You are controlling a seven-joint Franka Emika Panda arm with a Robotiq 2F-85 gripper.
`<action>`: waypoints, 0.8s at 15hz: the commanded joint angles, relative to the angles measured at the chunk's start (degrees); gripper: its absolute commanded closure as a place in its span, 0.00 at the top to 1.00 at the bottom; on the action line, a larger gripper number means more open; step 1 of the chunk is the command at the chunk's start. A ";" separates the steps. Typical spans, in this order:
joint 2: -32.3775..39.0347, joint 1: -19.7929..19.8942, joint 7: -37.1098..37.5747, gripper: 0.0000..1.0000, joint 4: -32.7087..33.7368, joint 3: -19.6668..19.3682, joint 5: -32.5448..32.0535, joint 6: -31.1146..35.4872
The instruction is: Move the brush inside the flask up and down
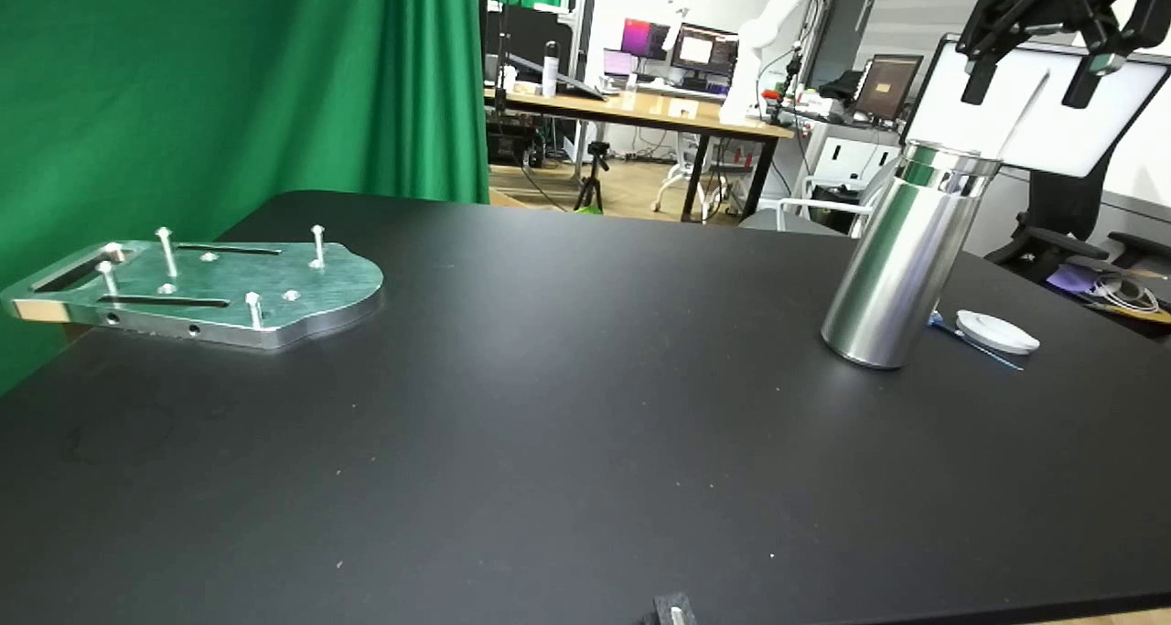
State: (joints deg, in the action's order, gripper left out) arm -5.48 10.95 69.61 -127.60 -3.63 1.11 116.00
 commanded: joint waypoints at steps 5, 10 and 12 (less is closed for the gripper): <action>1.45 -1.03 -0.48 0.49 1.07 -1.12 0.86 -1.28; 2.41 -1.12 -0.68 0.15 1.43 -1.19 1.01 -1.75; 2.65 -1.17 -0.76 0.02 1.46 -1.22 1.06 -1.82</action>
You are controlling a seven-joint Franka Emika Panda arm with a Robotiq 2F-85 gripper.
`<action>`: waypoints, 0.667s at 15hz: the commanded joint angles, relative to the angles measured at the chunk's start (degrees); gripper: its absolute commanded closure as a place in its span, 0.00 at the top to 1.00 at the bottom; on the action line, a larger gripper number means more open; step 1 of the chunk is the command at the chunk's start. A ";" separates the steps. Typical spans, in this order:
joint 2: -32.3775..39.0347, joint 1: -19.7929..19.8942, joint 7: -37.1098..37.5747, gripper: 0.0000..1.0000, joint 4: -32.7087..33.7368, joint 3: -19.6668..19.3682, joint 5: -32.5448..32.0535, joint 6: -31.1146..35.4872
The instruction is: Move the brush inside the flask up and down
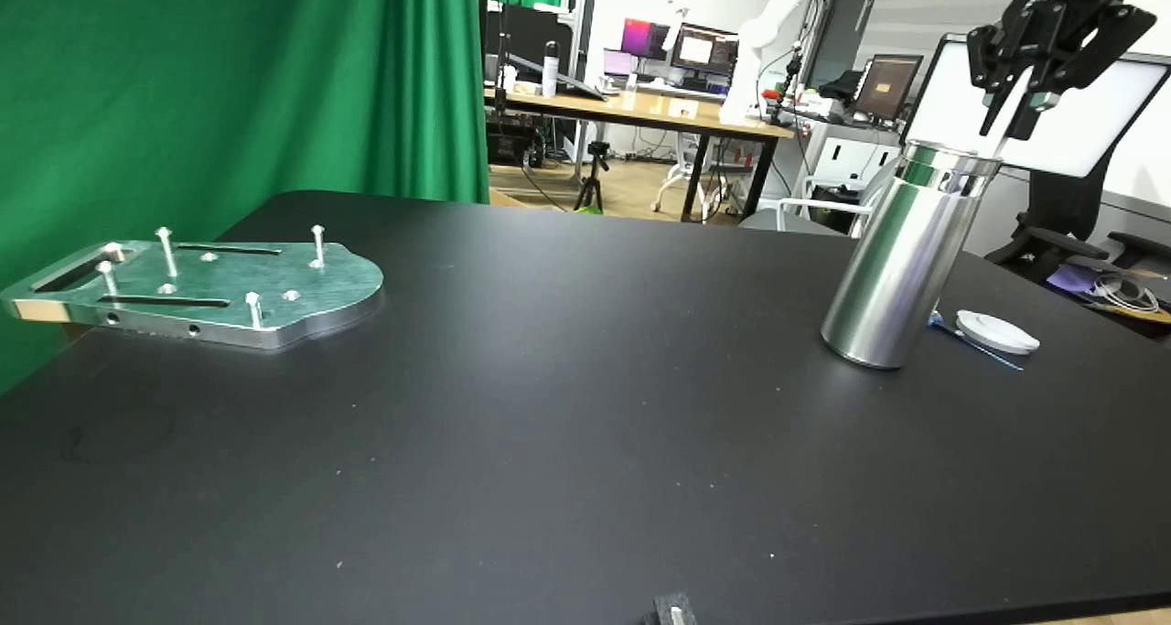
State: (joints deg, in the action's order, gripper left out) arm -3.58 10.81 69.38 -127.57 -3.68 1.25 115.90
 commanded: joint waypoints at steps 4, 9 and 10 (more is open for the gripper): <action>0.03 -1.19 -0.86 0.04 1.42 -1.16 0.95 -2.14; -3.20 -1.51 -2.98 0.04 1.40 -0.93 0.55 -4.39; -4.16 -1.56 -2.92 0.04 1.44 -0.80 0.13 -4.66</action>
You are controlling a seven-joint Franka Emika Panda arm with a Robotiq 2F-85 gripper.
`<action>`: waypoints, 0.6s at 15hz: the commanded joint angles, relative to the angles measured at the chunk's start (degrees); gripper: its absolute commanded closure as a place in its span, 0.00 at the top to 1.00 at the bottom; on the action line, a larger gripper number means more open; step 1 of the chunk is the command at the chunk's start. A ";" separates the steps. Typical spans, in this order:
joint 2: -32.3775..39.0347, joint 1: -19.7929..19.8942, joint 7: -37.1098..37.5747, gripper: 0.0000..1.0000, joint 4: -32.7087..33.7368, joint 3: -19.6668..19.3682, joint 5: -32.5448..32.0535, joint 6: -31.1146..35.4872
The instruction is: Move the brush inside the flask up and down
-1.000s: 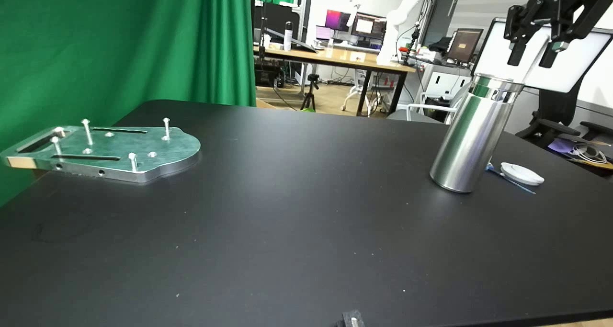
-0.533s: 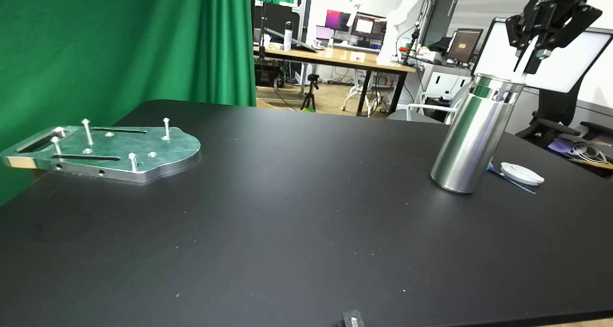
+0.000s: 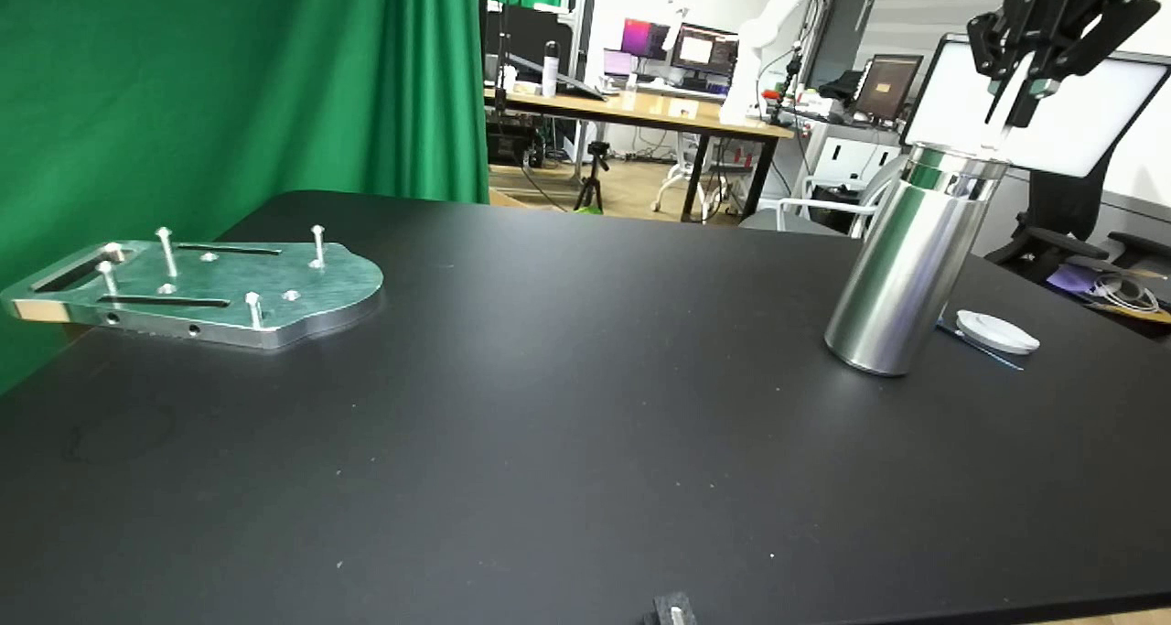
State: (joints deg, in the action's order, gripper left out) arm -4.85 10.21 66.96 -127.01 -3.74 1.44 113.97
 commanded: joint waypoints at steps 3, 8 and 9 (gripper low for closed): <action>-6.08 -1.12 -0.29 0.04 0.77 -0.14 -1.60 -3.06; -10.99 -1.27 -0.02 0.04 0.51 1.46 -4.86 -3.42; -11.62 -1.25 0.00 0.04 0.55 1.80 -5.23 -3.44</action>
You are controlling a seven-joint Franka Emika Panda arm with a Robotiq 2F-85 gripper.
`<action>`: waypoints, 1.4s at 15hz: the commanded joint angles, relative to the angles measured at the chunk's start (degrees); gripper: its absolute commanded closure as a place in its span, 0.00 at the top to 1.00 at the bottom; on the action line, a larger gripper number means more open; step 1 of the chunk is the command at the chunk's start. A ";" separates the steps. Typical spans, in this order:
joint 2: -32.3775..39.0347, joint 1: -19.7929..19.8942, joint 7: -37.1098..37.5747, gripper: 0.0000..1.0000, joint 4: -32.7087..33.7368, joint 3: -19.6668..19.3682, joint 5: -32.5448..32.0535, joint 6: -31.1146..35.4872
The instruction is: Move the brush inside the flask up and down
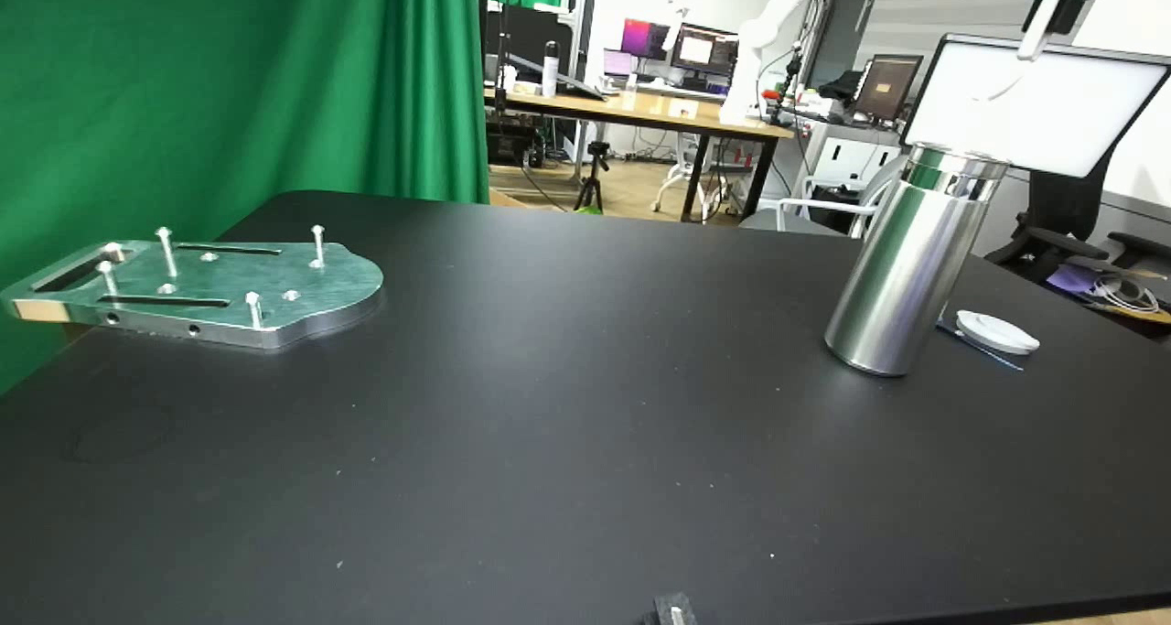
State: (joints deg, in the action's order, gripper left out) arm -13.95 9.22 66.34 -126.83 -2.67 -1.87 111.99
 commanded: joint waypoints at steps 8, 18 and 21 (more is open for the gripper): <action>2.98 -0.12 1.58 0.04 -0.02 1.91 -4.32 0.29; 8.36 -2.01 2.14 0.04 -0.64 1.20 -8.52 1.44; 5.58 -2.63 1.45 0.04 -1.35 1.43 -9.13 0.93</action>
State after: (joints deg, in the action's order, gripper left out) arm -4.98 7.70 67.03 -127.55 -0.94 -9.47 114.14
